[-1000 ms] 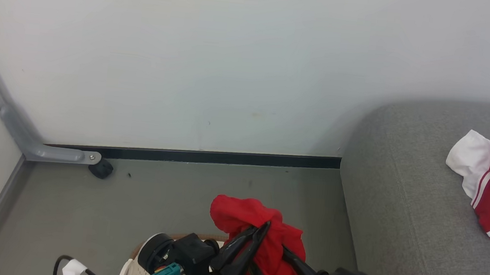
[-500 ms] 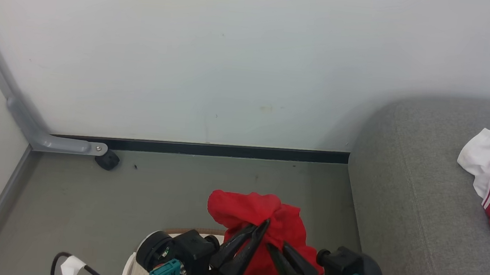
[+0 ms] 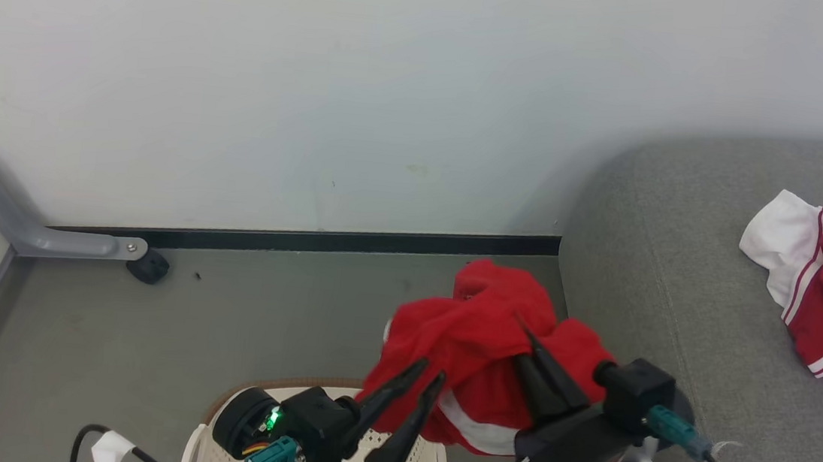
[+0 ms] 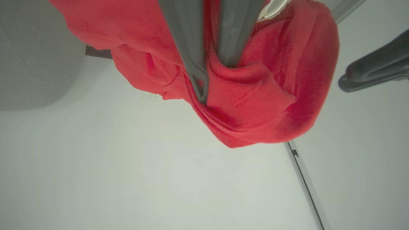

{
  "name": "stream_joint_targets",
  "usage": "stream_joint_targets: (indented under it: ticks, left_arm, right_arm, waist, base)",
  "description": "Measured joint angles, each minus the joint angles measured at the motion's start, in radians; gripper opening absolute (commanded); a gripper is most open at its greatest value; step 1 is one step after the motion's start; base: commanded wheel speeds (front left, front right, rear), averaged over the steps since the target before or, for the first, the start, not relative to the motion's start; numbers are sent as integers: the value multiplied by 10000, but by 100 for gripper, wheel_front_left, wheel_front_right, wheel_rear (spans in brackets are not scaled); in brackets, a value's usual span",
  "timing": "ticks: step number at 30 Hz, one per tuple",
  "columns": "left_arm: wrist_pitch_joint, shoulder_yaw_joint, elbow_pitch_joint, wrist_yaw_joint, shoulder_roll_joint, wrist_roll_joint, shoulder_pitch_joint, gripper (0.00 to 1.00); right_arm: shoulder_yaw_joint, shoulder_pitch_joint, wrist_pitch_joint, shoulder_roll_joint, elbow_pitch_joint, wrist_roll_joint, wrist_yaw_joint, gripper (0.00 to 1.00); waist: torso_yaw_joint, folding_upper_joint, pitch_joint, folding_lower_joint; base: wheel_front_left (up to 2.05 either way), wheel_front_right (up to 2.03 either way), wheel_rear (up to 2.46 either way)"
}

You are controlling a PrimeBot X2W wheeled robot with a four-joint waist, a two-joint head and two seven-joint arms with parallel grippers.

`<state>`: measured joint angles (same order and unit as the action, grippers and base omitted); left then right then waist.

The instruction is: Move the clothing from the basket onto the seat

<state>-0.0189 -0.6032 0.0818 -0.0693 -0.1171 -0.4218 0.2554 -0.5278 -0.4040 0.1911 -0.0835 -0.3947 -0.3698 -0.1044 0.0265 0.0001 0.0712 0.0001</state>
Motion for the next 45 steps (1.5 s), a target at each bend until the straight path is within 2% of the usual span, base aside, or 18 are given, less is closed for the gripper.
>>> stream_joint_targets:
  ticks: [6, 17, 32, 45]
  left_arm:
    - [98, -217, -125, 88, -88, 150, -141, 100]
    - [274, -677, -439, 77, -134, 554, -227, 100]
    - [541, -880, -704, 71, -334, 802, -176, 100]
    - [848, -1018, -934, -27, -407, 1085, 363, 100]
  right_arm:
    - [802, -270, 169, -535, -276, -102, 349, 0]
    - [1643, -912, 307, -949, -360, -207, 681, 0]
    - [2736, -2172, 408, -1559, -585, -460, 886, 0]
    - [4293, -4549, 497, -2575, -817, -909, 1150, 0]
  waist:
    - [-270, 0, 123, 0]
    - [-855, 0, 473, 0]
    - [-1846, 0, 1349, 0]
    - [-2381, 1, 2489, 1]
  base:
    - [0, 0, 0]
    - [0, 0, 0]
    - [0, 0, 0]
    - [0, 0, 0]
